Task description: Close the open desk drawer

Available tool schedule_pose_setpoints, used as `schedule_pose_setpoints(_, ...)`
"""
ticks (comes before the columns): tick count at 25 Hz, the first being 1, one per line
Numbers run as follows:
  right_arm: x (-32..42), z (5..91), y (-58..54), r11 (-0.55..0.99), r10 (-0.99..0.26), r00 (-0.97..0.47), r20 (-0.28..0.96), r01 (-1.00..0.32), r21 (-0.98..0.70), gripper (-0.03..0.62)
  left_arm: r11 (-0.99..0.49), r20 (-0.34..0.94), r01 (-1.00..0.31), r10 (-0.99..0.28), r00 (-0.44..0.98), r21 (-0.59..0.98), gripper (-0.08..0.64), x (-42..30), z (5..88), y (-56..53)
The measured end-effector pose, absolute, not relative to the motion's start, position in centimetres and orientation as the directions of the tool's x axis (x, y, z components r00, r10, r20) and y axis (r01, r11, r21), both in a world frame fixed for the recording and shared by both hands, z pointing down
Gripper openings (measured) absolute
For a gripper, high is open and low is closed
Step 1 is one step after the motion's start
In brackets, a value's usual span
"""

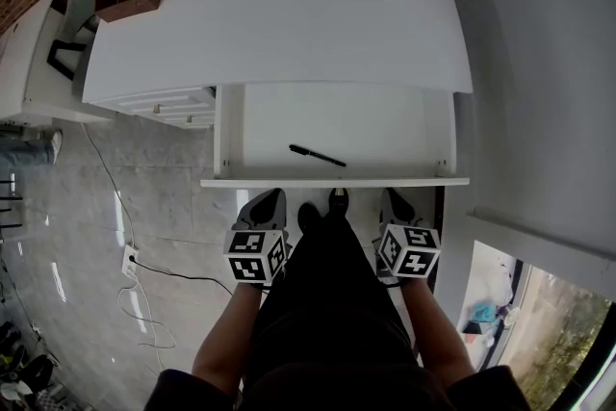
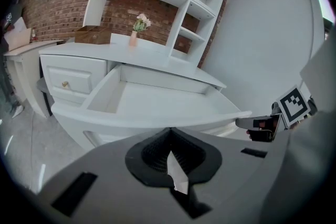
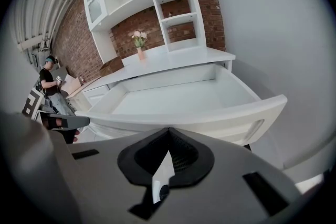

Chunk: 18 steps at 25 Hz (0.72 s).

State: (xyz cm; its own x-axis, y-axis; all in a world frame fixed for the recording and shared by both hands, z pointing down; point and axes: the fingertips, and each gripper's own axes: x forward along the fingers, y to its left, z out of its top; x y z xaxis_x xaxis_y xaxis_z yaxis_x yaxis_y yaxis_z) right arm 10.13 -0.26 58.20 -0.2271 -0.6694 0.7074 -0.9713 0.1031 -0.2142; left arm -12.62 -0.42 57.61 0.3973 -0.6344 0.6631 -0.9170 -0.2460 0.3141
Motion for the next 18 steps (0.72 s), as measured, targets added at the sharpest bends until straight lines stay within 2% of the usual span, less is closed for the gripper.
schedule_pose_setpoints(18,10.2,58.2,-5.8,0.11,-0.671,-0.241,0.701,-0.967,-0.228,0.005,-0.227,0.663,-0.923,-0.645,0.381,0.31,0.009,-12.6,57.6,-6.0)
